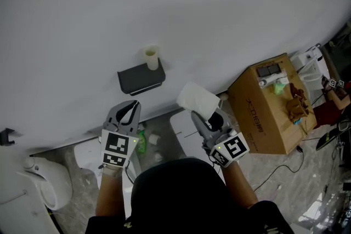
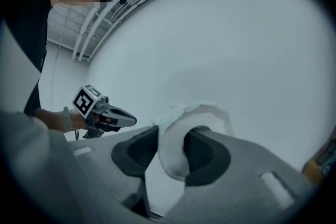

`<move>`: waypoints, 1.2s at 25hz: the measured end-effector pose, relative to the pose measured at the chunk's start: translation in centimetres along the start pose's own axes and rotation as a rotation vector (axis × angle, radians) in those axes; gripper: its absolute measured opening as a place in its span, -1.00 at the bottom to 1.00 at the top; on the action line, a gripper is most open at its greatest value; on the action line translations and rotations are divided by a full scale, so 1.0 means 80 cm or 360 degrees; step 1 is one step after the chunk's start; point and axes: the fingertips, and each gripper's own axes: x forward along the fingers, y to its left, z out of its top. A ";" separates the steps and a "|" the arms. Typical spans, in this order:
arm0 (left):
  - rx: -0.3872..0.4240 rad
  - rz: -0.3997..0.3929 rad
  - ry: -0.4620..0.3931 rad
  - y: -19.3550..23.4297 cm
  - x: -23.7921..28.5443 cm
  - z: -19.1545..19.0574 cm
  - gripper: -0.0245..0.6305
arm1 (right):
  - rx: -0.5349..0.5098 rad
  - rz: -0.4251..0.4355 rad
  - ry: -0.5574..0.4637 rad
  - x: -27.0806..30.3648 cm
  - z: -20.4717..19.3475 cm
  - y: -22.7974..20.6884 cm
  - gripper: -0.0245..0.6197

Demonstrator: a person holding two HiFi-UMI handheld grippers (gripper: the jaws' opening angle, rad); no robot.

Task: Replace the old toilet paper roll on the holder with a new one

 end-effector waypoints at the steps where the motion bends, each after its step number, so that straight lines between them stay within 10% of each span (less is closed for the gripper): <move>1: 0.0053 -0.0022 0.0026 0.001 0.008 0.004 -0.87 | 0.0002 -0.0010 0.0004 -0.001 -0.001 -0.001 -0.48; 19: 0.0891 -0.0226 0.0308 0.046 0.120 0.116 -0.40 | 0.0004 -0.0307 -0.0033 -0.068 0.006 -0.045 -0.48; 30: 0.1051 -0.0402 0.0638 0.048 0.162 0.084 -0.32 | 0.0014 -0.0485 -0.0060 -0.109 0.006 -0.060 -0.48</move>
